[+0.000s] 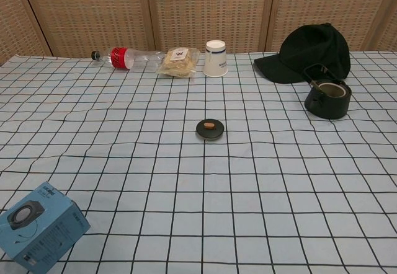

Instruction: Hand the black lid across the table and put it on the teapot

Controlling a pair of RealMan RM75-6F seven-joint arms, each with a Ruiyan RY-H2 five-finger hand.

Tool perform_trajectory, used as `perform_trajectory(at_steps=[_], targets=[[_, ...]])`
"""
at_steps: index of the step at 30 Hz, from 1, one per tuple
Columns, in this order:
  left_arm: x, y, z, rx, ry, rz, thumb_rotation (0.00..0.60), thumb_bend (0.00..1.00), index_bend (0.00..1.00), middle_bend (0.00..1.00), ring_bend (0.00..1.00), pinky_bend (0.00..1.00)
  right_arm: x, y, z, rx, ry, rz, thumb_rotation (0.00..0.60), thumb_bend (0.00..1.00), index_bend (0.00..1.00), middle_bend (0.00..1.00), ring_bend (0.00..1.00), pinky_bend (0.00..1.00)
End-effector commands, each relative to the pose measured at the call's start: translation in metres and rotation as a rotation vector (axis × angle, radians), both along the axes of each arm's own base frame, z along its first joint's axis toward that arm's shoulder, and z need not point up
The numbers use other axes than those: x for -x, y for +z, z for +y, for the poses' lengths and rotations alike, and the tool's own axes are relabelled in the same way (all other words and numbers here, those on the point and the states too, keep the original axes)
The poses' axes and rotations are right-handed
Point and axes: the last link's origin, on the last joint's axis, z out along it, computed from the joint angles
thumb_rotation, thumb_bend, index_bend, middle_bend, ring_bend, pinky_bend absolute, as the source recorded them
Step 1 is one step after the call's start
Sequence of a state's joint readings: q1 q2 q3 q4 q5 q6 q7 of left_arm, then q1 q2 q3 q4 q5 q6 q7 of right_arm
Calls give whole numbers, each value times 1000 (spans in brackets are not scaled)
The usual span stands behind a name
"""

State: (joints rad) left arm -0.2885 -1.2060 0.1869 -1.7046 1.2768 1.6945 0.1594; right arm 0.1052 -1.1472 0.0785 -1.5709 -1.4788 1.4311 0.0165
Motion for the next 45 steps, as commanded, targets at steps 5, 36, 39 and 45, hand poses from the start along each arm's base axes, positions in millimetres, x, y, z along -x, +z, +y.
perform_trajectory(at_steps=[5,36,39,45], targets=[[1,14,-2,-20,-25,-48,600,93,0,0,0,0,-71,-39,-30,-90,178,-27,600,133,123,0,0,0],[18,27,9,44,17,-169,600,93,0,0,0,0,-244,-215,-148,-334,183,-18,600,307,319,47,0,0],[20,27,12,54,27,-175,600,93,0,0,0,0,-245,-225,-155,-349,163,-13,600,311,299,44,0,0],[22,27,14,61,35,-180,600,92,0,0,0,0,-243,-239,-162,-377,133,-27,600,312,251,31,0,0]])
